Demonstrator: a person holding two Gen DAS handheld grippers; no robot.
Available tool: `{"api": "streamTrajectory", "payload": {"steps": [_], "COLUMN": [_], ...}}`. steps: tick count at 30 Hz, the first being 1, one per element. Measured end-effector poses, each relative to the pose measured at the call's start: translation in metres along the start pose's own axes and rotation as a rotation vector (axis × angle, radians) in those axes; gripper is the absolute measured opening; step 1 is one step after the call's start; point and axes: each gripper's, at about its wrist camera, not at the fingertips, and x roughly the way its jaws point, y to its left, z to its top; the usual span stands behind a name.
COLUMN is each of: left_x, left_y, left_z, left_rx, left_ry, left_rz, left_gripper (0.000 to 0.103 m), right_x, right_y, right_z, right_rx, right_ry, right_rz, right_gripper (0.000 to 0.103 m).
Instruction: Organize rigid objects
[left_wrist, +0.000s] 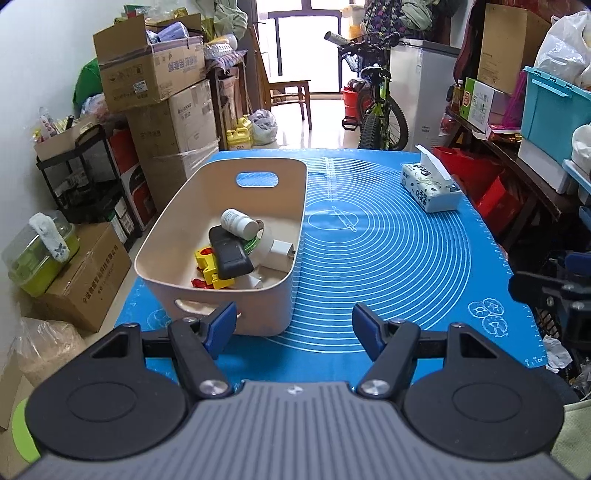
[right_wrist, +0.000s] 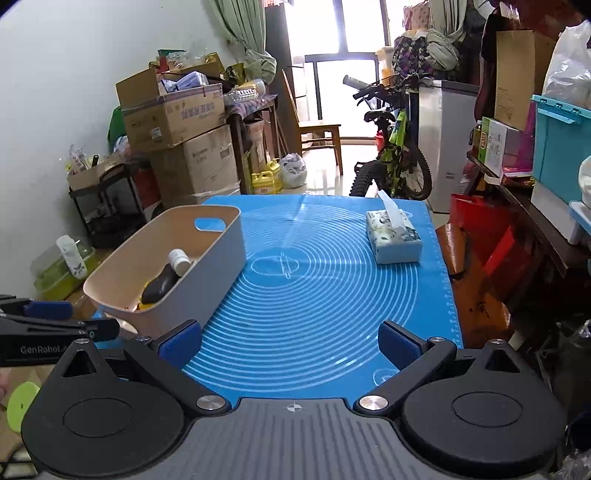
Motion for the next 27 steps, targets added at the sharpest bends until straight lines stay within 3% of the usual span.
{"api": "streamTrajectory", "payload": {"steps": [15,27], "left_x": [0.0,0.002], "left_y": [-0.017,-0.026], "left_z": [-0.035,-0.047], "left_rx": [0.015,0.049], "left_ry": [-0.059,-0.096], "left_rz": [0.014,0.051], "left_gripper": [0.07,0.07], "right_x": [-0.003,-0.005], "right_y": [-0.016,-0.009], "right_z": [-0.043,-0.059], "right_rx": [0.045,0.013], "right_ry": [0.018,-0.058], "right_rz": [-0.02,-0.026], "right_gripper": [0.101,0.101]}}
